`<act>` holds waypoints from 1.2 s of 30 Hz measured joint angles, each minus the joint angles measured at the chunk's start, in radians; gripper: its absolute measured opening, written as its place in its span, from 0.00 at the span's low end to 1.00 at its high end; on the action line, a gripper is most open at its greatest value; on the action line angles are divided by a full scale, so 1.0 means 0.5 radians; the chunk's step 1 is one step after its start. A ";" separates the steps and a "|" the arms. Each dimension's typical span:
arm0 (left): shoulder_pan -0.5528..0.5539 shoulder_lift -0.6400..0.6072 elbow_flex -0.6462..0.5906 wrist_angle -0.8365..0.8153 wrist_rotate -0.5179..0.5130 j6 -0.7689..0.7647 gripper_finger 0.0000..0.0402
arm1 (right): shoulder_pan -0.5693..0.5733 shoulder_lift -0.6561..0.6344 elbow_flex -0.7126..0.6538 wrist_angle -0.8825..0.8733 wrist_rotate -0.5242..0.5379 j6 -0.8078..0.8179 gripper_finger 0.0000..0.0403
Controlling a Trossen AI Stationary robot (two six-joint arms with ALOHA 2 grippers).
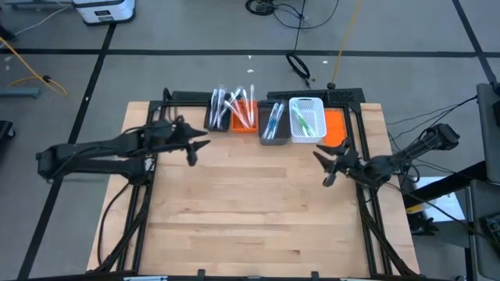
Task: Pick & Place Toothbrushes
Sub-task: Return to Home Position
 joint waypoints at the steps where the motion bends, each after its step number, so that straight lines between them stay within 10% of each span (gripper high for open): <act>1: -0.005 -0.071 -0.047 0.000 0.013 -0.001 0.40 | 0.001 -0.071 -0.051 0.011 -0.001 -0.003 0.28; 13: -0.039 -0.647 -0.537 -0.042 0.117 -0.031 0.40 | 0.004 -0.593 -0.405 0.028 -0.004 -0.021 0.28; 36: -0.305 -1.171 -1.098 0.399 0.099 -0.230 0.40 | 0.004 -0.620 -0.422 -0.383 -0.013 0.137 0.28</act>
